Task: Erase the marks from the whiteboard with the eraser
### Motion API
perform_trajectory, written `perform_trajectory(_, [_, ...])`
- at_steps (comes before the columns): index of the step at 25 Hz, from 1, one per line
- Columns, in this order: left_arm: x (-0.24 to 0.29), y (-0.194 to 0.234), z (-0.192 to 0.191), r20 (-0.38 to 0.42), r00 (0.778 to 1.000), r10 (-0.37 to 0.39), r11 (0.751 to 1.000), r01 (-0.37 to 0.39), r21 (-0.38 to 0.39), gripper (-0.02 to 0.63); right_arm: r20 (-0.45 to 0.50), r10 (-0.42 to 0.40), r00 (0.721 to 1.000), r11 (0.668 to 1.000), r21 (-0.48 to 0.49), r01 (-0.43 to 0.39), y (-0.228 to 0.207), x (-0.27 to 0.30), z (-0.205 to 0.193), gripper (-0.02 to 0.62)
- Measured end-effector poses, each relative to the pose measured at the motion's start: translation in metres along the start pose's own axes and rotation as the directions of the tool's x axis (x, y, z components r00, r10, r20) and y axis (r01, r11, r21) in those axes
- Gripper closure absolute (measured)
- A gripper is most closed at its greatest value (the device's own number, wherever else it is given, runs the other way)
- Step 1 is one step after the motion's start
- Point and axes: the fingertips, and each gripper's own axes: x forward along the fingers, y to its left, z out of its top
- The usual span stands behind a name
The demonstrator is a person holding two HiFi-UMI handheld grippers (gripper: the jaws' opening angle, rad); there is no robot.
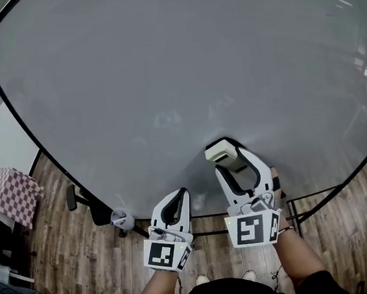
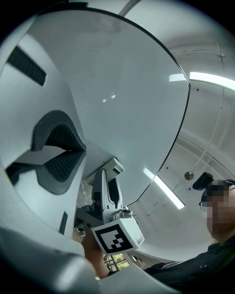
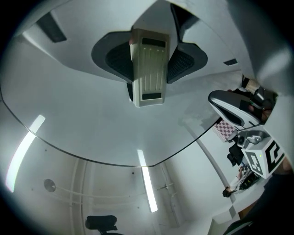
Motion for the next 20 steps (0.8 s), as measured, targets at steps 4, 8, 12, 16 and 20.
perform_trajectory(4, [-0.001, 0.003, 0.000, -0.002, 1.000, 0.010, 1.000, -0.010, 0.005, 0.588, -0.004, 0.009, 1.000, 1.000, -0.008, -0.009, 0.004, 0.002, 0.000, 0.337])
perform_trajectory(8, [-0.003, 0.006, 0.002, 0.001, 1.000, 0.022, 1.000, -0.022, 0.004, 0.588, -0.012, 0.020, 1.000, 0.999, -0.045, -0.020, 0.012, 0.002, 0.000, 0.339])
perform_trajectory(12, [-0.006, 0.003, 0.004, 0.003, 1.000, 0.029, 1.000, -0.029, 0.004, 0.587, -0.022, 0.047, 0.999, 0.996, -0.074, -0.048, 0.027, 0.004, -0.002, 0.341])
perform_trajectory(16, [-0.012, 0.006, 0.006, 0.000, 0.999, 0.045, 0.999, -0.045, 0.005, 0.587, -0.031, 0.076, 0.997, 0.992, -0.101, -0.079, 0.042, 0.007, -0.003, 0.341])
perform_trajectory(20, [-0.022, 0.008, 0.005, -0.008, 0.998, 0.061, 0.998, -0.061, 0.007, 0.588, -0.045, 0.122, 0.992, 0.982, -0.136, -0.127, 0.064, 0.009, -0.006, 0.341])
